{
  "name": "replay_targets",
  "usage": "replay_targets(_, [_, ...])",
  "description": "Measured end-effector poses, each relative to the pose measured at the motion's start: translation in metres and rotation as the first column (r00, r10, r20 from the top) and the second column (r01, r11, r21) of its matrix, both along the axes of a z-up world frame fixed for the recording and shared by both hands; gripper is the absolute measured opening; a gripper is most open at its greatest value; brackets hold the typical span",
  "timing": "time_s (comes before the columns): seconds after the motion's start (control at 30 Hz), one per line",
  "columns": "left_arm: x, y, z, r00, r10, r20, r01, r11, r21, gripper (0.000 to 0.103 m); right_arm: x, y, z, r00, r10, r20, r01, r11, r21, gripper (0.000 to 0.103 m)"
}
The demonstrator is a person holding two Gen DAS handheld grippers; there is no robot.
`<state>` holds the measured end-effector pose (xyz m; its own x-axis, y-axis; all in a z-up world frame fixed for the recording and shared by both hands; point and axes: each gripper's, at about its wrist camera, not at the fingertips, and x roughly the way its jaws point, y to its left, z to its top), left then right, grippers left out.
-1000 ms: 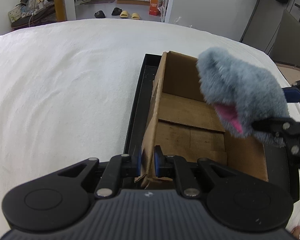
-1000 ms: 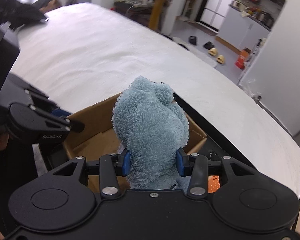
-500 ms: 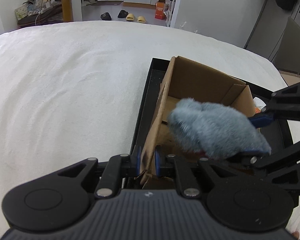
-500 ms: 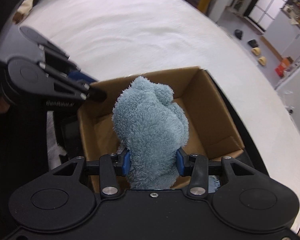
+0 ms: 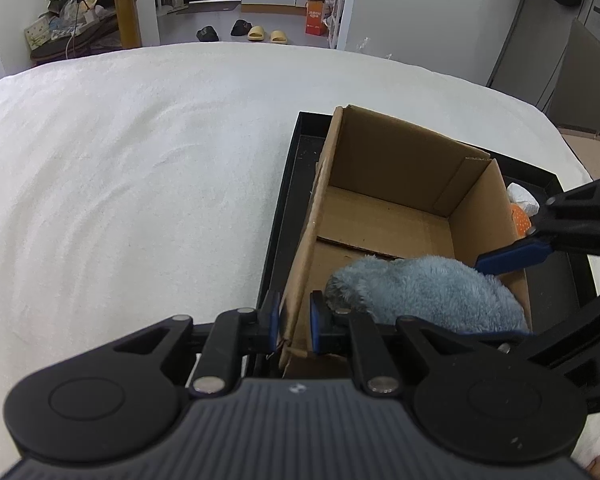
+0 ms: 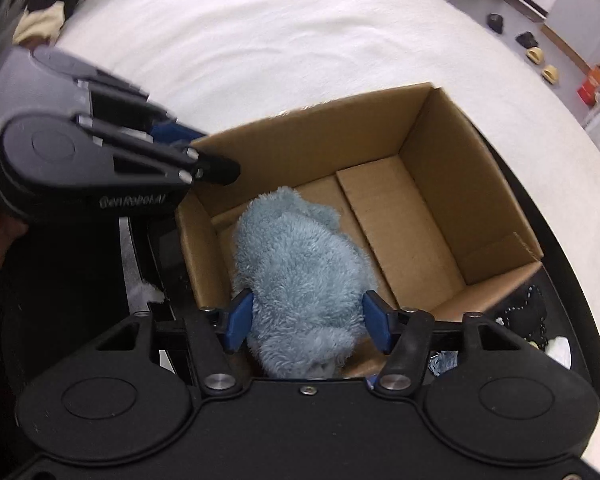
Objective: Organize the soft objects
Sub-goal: 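Open the right gripper to drop the plush into the box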
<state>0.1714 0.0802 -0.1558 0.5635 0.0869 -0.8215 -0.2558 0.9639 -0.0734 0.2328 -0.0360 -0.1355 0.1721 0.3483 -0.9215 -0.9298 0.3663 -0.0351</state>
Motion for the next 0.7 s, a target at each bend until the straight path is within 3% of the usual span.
replay_targets(0.27, [-0.006,-0.003,0.006,1.000,-0.006,0.014,0.006,1.000,0.010,0.014,0.002,-0.015,0.022,0.991,-0.132,0.034,0.129,0.989,0.073,0.060])
replay_targets(0.7, [-0.016,-0.011,0.023,1.000,-0.024,0.017,0.023,1.000,0.020,0.027,-0.006,-0.066,0.035,0.927,-0.374,0.038,0.357,0.907,0.222,0.060])
